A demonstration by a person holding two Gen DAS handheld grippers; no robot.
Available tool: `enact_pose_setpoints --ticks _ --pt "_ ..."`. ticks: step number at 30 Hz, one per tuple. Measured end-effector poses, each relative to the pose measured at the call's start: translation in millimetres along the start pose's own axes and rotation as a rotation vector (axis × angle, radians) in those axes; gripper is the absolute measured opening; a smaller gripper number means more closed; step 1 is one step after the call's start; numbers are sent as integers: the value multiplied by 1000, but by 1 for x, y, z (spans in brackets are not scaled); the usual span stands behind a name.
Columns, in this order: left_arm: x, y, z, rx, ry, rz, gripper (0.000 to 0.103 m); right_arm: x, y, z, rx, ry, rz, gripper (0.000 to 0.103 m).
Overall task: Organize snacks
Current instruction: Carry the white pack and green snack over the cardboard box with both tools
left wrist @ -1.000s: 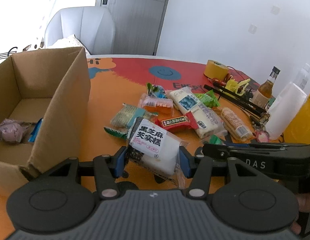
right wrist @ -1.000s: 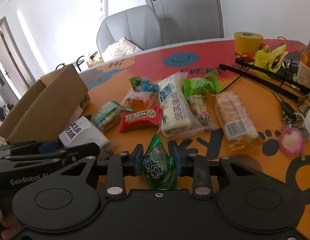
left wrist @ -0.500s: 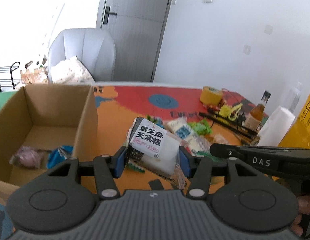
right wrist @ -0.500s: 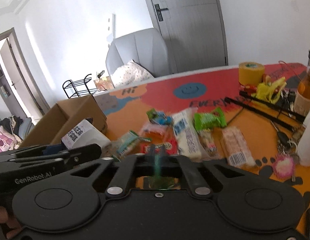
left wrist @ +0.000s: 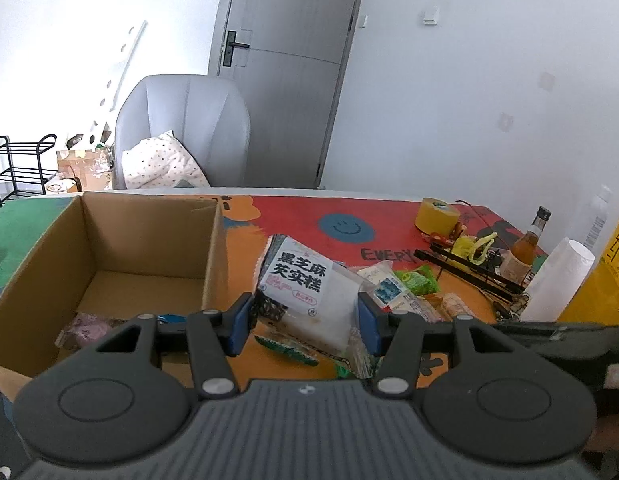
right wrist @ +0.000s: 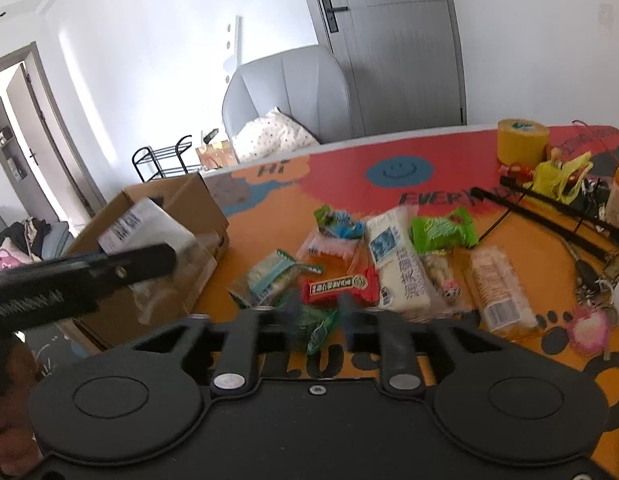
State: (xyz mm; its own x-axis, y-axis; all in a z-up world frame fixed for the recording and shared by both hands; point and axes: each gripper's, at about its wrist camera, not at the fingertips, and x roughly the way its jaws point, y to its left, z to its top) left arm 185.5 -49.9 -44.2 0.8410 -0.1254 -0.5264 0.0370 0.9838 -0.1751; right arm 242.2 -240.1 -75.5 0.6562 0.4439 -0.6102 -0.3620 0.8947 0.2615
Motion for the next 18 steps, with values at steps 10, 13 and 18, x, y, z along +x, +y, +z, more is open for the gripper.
enact_pose_setpoints --ticks 10,13,18 --pt "-6 18 16 -29 -41 38 53 41 15 -4 -28 65 8 72" --pt "-7 26 19 -41 -49 50 53 54 17 -7 -29 90 -19 73" --pt "-10 41 25 -71 -64 67 53 66 22 -13 -59 120 -64 50"
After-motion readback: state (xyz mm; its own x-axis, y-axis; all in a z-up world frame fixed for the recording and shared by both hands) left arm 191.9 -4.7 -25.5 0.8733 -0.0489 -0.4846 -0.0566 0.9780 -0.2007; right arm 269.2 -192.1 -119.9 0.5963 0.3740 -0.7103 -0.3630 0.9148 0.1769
